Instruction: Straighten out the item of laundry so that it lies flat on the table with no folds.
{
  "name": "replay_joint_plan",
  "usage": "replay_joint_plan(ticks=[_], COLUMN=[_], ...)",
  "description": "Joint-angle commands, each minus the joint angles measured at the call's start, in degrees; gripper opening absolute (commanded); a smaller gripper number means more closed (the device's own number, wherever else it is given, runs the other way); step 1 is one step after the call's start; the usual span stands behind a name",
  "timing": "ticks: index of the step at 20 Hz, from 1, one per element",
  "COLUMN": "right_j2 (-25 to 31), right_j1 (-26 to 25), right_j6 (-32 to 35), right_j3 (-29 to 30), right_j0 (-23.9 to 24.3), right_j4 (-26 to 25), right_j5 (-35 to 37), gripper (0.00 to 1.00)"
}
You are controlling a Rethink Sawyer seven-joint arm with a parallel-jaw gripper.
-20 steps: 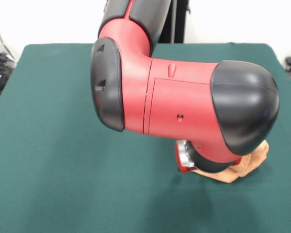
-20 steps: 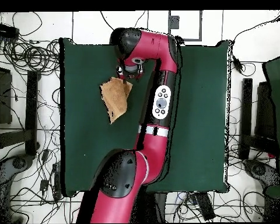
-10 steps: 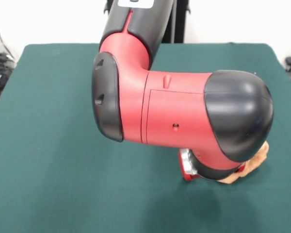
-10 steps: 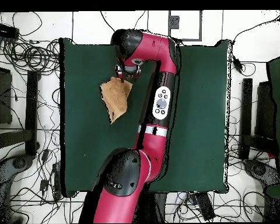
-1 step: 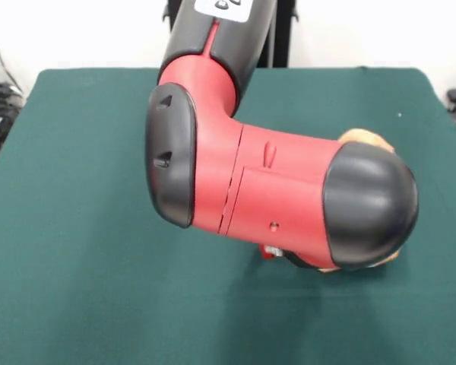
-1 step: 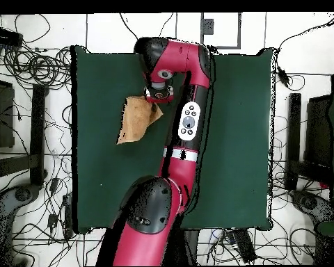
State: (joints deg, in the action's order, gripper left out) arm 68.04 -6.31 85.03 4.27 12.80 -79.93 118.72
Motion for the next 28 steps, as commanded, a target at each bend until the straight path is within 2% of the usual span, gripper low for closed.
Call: replay_joint_plan(ticks=[1,4,6,9,16,22,23,28], right_j2=[10.02,12.63,13.86,14.75,12.89,12.91,12.89,13.16], right_j1=[-4.26,-6.41,-7.26,-7.68,-7.92,-7.69,-7.63,-7.72], right_j6=[-2.68,-1.93,-2.05,-1.58,-0.13,-1.61,-1.78,-2.64], right_j3=[5.32,5.29,5.38,5.52,7.05,6.89,6.87,6.92], right_j0=[0.73,1.66,2.05,2.41,2.99,2.89,2.87,3.00], right_j4=[-11.04,-7.75,-6.83,-5.88,0.99,0.20,-0.03,0.08], right_j5=[3.81,-11.83,-17.52,-21.36,-28.98,-26.23,-25.53,-25.38], gripper=[1.00,1.00,1.00,1.00,1.00,1.00,0.00,0.00])
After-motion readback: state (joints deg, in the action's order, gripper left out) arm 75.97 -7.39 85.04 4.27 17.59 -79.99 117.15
